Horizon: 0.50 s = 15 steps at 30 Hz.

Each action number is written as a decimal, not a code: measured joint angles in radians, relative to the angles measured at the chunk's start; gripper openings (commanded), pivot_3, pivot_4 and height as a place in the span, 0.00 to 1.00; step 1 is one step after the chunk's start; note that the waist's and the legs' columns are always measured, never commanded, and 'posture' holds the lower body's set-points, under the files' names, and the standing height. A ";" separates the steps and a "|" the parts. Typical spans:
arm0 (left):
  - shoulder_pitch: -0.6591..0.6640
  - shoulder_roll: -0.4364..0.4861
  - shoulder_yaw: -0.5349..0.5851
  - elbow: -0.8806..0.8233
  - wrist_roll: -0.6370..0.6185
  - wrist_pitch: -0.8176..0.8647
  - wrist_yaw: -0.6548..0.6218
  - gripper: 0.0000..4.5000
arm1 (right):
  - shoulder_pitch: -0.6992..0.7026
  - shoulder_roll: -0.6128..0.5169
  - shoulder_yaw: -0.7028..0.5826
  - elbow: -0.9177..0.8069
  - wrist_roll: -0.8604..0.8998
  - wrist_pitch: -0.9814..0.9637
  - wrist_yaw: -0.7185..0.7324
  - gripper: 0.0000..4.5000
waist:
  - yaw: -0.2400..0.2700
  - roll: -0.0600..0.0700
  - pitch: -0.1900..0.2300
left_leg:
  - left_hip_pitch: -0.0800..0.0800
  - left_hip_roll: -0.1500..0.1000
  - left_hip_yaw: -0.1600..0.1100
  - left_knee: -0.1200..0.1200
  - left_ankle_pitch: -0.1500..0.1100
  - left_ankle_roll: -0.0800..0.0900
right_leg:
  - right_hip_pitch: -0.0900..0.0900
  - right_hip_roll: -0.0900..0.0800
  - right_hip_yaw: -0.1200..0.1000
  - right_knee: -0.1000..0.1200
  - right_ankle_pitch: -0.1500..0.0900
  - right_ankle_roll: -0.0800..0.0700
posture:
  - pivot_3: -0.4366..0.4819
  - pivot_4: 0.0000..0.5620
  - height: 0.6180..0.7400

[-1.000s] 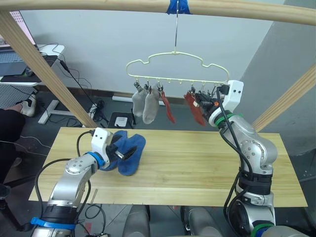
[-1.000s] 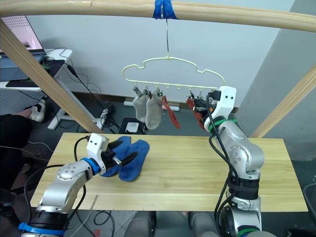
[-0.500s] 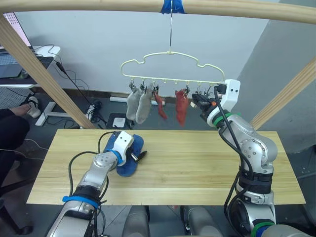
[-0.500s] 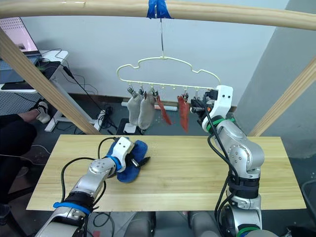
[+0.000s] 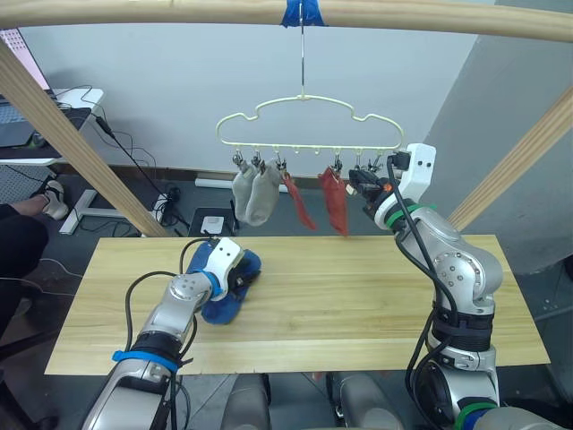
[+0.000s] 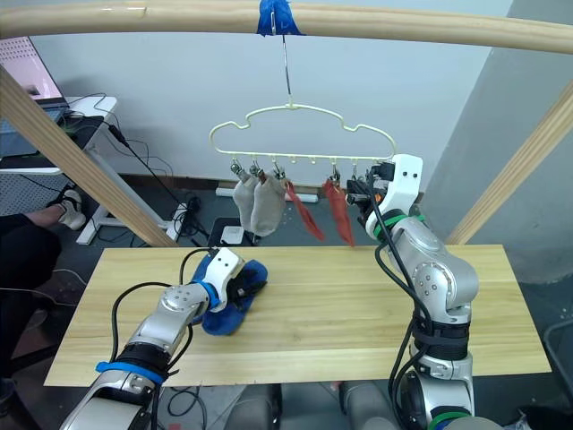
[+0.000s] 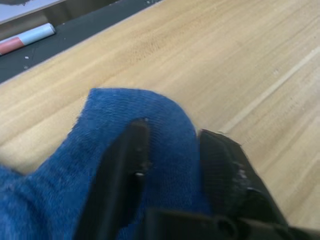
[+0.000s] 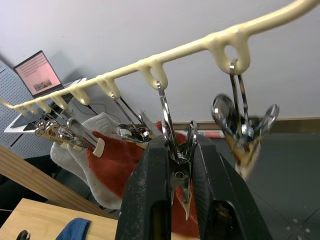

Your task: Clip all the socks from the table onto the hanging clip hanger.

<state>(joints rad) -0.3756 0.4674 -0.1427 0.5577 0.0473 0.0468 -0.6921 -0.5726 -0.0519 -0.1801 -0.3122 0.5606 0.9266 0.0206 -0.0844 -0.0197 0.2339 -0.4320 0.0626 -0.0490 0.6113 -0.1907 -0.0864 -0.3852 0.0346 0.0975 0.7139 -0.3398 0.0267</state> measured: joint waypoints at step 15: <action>0.138 -0.035 -0.022 -0.330 -0.146 -0.019 -0.237 0.00 | 0.000 -0.001 0.004 0.002 0.005 -0.002 0.001 0.06 | 0.004 0.000 0.000 | -0.001 -0.001 0.000 0.000 0.000 0.000 | -0.001 -0.001 0.000 -0.001 0.000 0.000 | 0.42 0.36 1.00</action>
<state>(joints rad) -0.2372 0.4325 -0.1644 0.2273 -0.0986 0.0274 -0.9295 -0.5727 -0.0529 -0.1757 -0.3104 0.5654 0.9247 0.0214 -0.0807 -0.0198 0.2339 -0.4332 0.0621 -0.0489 0.6112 -0.1907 -0.0866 -0.3858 0.0341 0.0976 0.7129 -0.3398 0.0267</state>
